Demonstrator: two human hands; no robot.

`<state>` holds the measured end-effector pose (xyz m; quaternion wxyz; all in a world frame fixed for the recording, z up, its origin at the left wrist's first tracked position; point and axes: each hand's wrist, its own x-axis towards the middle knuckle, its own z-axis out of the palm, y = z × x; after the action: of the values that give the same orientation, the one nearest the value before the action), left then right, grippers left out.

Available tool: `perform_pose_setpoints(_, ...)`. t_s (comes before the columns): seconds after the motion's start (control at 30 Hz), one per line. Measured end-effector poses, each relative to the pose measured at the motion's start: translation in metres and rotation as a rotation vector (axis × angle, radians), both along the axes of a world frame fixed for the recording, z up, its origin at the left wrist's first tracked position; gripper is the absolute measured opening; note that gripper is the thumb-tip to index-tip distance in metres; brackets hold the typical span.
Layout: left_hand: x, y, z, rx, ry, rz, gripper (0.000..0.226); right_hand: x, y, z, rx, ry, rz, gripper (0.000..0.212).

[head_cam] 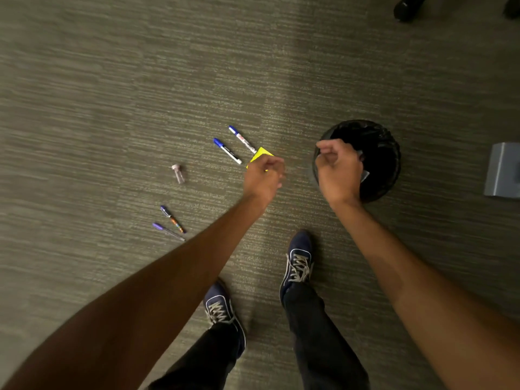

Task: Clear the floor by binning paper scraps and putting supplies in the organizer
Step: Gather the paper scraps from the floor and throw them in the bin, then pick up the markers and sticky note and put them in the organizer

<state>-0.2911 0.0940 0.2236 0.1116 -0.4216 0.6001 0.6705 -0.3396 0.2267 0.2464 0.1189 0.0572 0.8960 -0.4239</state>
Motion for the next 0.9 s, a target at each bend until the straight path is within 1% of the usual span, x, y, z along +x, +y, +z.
perform_pose_setpoints(0.07, 0.020, -0.018, 0.003, -0.031, -0.016, 0.011, 0.024, 0.011, -0.023, 0.009, -0.026, -0.004, 0.066, 0.029)
perform_pose_setpoints(0.17, 0.048, -0.043, 0.000, -0.062, -0.037, 0.033, 0.023, 0.025, -0.054, 0.006, -0.044, -0.024, 0.146, 0.027)
perform_pose_setpoints(0.3, 0.074, -0.071, -0.022, -0.097, -0.044, 0.050, 0.023, 0.039, -0.086, -0.022, -0.031, -0.057, 0.241, 0.024)
perform_pose_setpoints(0.37, 0.080, -0.082, -0.039, -0.104, -0.045, 0.069, 0.019, 0.044, -0.097, -0.044, -0.029, -0.070, 0.268, 0.022)
perform_pose_setpoints(0.4, 0.082, -0.087, -0.049, -0.099, -0.042, 0.077, 0.019, 0.045, -0.101, -0.057, -0.024, -0.071, 0.278, 0.022)
perform_pose_setpoints(0.57, 0.082, -0.105, -0.114, -0.104, -0.027, 0.068, 0.037, 0.039, -0.119, -0.125, 0.017, -0.062, 0.342, 0.023)
perform_pose_setpoints(0.7, 0.069, -0.117, -0.177, -0.159, -0.049, 0.053, 0.037, 0.022, -0.128, -0.184, 0.087, -0.037, 0.390, 0.023)
perform_pose_setpoints(0.8, 0.054, -0.125, -0.225, -0.199, -0.046, 0.085, 0.039, 0.006, -0.134, -0.229, 0.140, -0.022, 0.402, 0.023)
perform_pose_setpoints(0.9, 0.039, -0.132, -0.267, -0.270, -0.046, 0.073, 0.046, -0.010, -0.143, -0.273, 0.156, -0.034, 0.415, 0.024)
